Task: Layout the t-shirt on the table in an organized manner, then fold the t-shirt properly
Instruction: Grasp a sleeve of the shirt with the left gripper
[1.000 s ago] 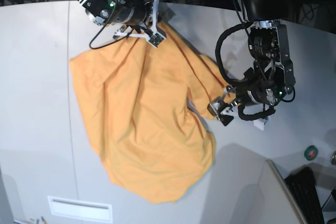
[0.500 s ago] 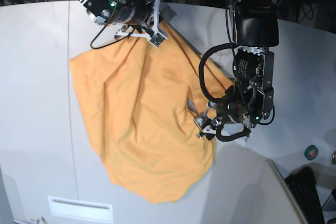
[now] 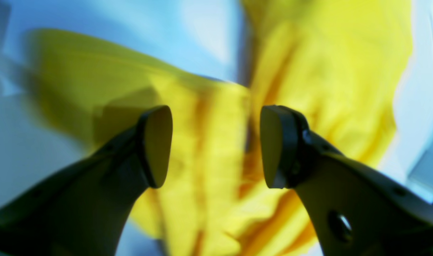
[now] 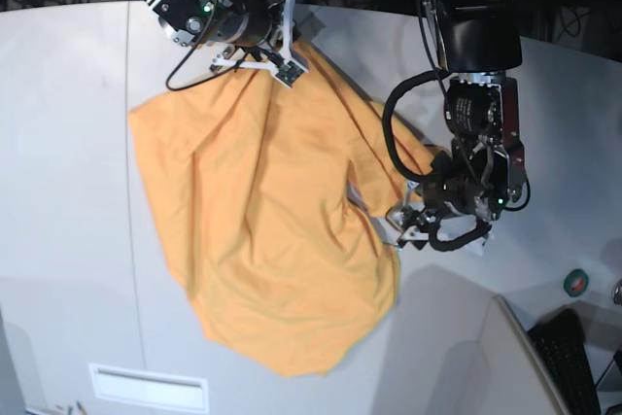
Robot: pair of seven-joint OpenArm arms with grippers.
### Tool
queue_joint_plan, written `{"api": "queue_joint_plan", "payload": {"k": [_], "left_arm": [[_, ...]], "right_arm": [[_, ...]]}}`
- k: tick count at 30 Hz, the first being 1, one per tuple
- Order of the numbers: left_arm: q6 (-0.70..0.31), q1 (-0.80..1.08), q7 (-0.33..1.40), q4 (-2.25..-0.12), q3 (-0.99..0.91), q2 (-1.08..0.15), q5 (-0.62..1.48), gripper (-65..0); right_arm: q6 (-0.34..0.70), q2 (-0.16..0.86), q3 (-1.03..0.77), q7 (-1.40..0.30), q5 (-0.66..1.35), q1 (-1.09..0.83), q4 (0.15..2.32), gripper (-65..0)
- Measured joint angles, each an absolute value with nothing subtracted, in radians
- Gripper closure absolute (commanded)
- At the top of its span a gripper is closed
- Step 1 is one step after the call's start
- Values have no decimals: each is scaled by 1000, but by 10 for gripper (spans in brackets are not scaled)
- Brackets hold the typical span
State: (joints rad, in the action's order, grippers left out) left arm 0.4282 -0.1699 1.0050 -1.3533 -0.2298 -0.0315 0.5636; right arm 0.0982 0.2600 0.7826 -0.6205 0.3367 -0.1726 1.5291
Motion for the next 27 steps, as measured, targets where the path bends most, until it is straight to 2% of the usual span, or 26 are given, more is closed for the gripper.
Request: {"api": "queue_joint_plan", "payload": {"k": [9, 17, 20, 24, 27], "left_arm": [[420, -187, 1008, -1350, -227, -20, 576, -369], [419, -213, 1002, -1236, -229, -21, 570, -369], [369, -216, 1001, -1233, -229, -20, 570, -369], [366, -219, 939, -1217, -229, -22, 570, -369], [367, -233, 930, -1138, -174, -31, 562, -369]], "right_arm": [[98, 257, 783, -621, 336, -173, 1530, 0], [98, 255, 783, -622, 336, -173, 1529, 0], [98, 254, 783, -623, 336, -172, 1529, 0], [98, 255, 783, -623, 336, -172, 1529, 0], [98, 254, 783, -622, 337, -173, 1529, 0]]}}
